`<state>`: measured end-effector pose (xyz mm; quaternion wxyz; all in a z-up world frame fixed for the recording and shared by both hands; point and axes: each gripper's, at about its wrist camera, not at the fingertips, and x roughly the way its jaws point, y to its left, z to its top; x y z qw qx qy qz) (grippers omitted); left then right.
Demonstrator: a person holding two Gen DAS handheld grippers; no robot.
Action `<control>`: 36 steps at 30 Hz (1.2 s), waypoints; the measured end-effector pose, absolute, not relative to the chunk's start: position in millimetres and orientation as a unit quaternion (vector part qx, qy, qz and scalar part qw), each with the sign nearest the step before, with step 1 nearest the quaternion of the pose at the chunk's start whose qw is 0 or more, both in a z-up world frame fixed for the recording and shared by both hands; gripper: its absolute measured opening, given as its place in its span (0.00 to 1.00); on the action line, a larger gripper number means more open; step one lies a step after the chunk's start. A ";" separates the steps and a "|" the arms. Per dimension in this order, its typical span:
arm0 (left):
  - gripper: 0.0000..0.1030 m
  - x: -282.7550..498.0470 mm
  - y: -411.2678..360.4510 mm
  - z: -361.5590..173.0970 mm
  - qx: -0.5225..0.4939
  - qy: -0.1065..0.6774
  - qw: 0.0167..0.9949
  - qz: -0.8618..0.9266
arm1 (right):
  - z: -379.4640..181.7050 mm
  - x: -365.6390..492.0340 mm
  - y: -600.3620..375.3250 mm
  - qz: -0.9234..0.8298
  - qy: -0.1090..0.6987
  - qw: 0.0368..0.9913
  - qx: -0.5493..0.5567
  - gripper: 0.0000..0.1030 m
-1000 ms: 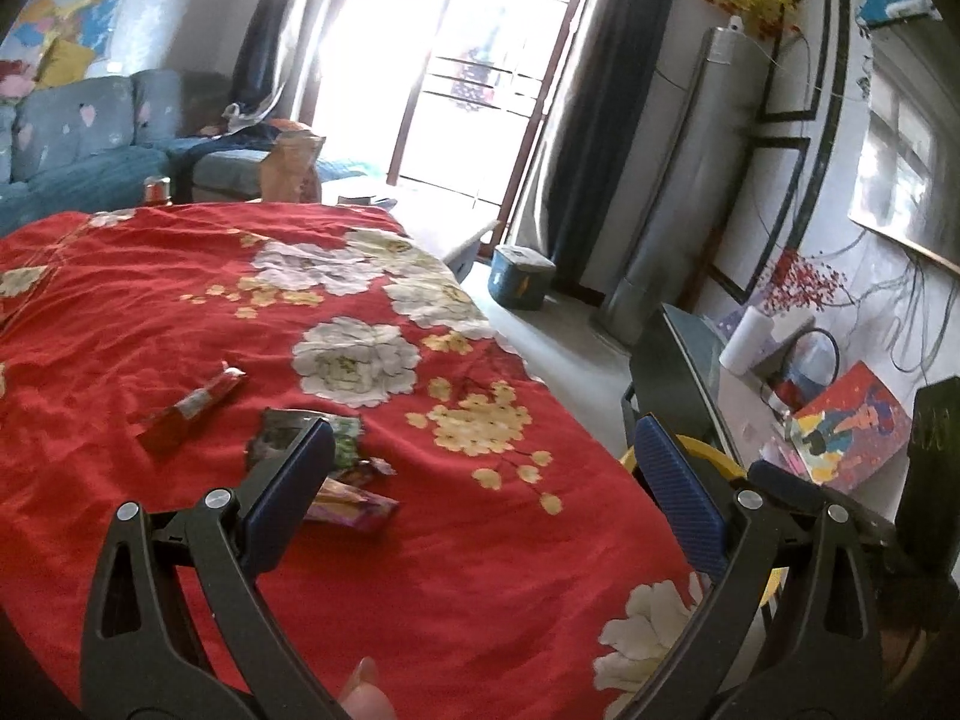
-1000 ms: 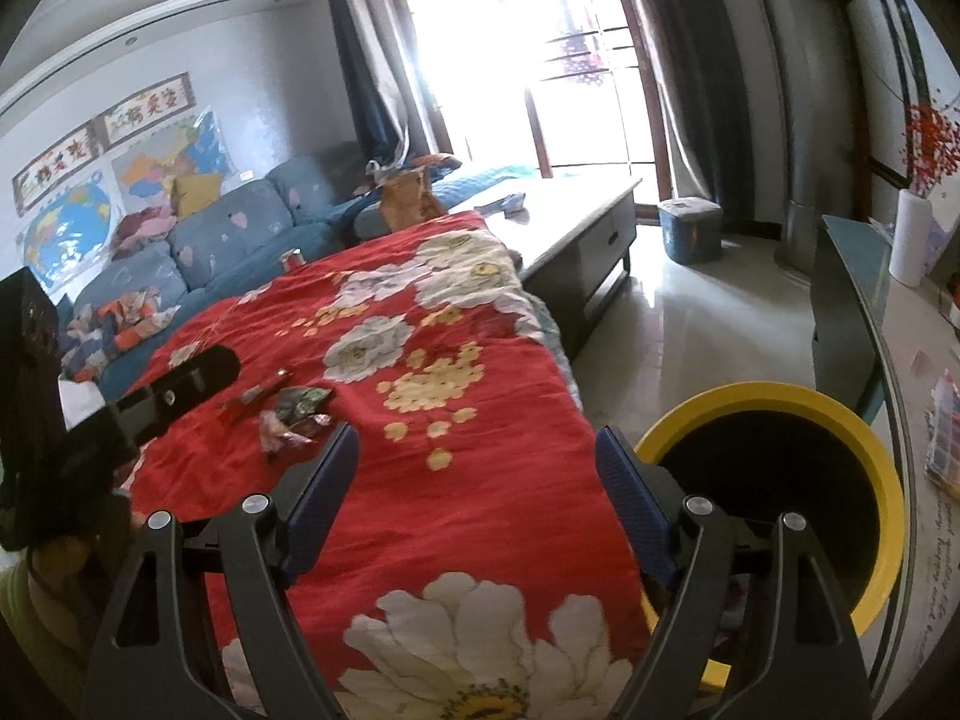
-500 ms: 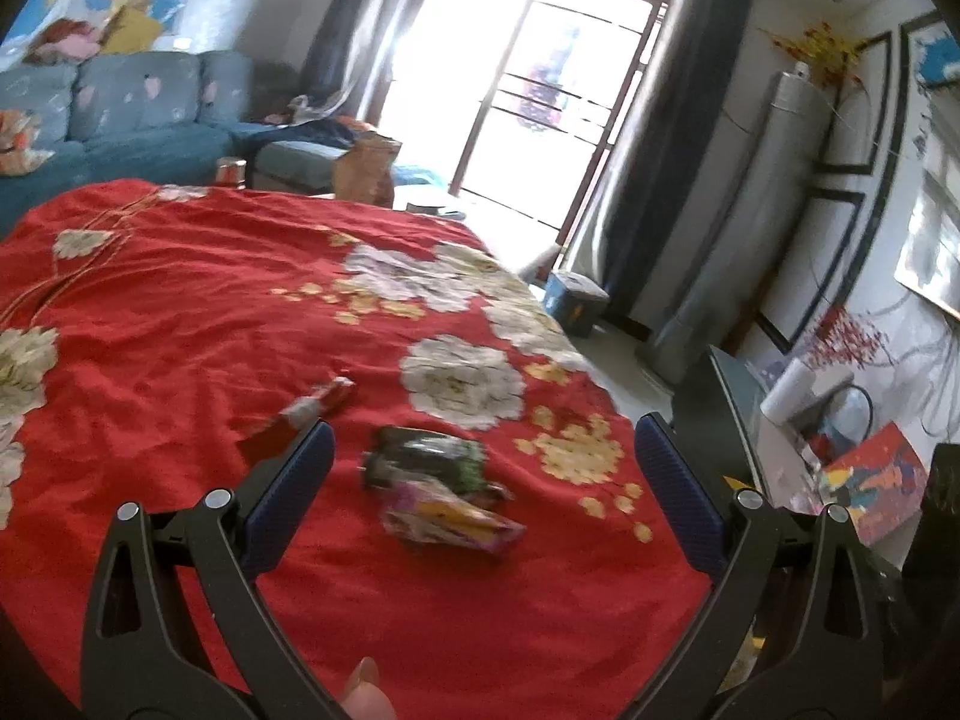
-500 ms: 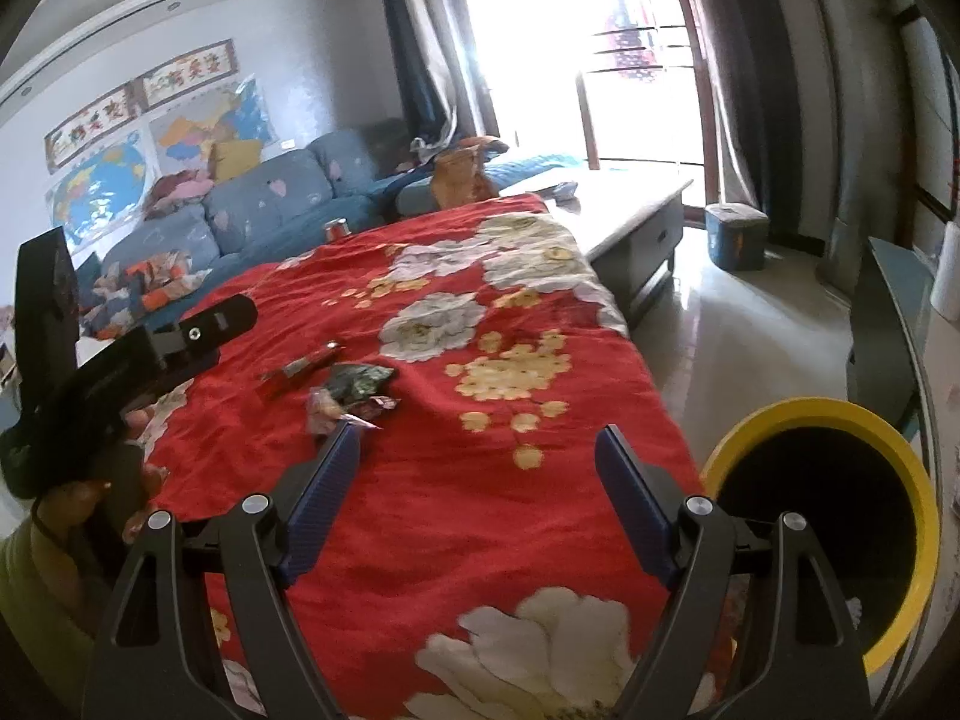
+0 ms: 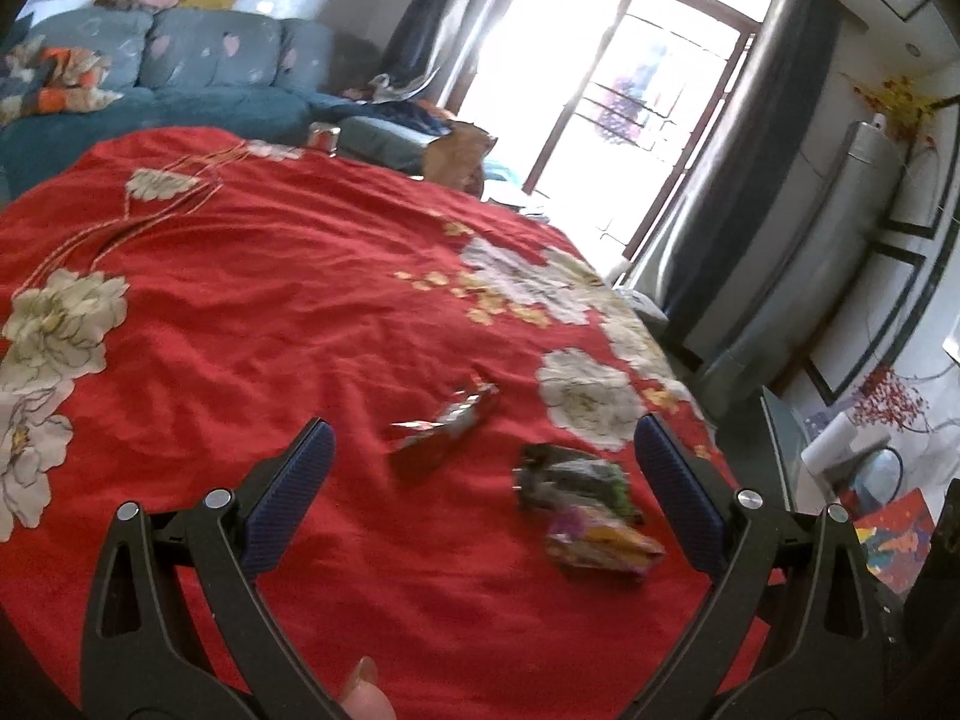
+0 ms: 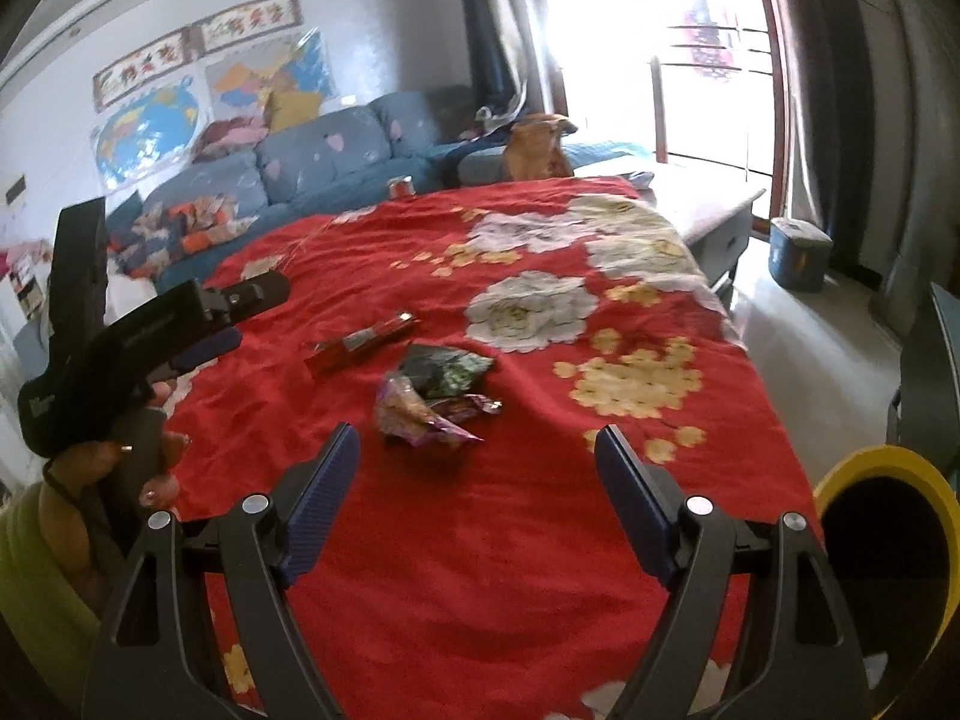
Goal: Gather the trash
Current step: 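Grasp the red-white wrapper with the left tool while the right tool grasps the orange wrapper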
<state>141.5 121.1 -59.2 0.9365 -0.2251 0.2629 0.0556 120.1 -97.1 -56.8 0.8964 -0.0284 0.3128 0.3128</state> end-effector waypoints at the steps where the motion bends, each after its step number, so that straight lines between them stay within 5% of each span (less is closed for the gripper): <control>1: 0.89 142.6 124.3 -61.5 -0.226 0.266 0.935 0.057 | -58.7 121.4 -92.7 0.315 0.314 0.895 -0.034 0.76; 11: 0.83 172.1 144.0 -84.6 -0.223 0.317 0.920 0.056 | -77.4 139.4 -51.8 0.330 0.334 0.878 -0.089 0.74; 21: 0.68 207.2 135.7 -97.6 -0.185 0.358 0.915 0.028 | -94.6 146.6 -26.3 0.354 0.360 0.854 -0.125 0.40; 24: 0.58 212.6 133.4 -103.3 -0.182 0.369 0.911 0.025 | -96.9 143.1 -27.2 0.359 0.364 0.851 -0.123 0.22; 36: 0.13 216.3 124.6 -111.8 -0.167 0.397 0.902 0.012 | -99.7 129.4 -52.3 0.375 0.394 0.837 -0.056 0.22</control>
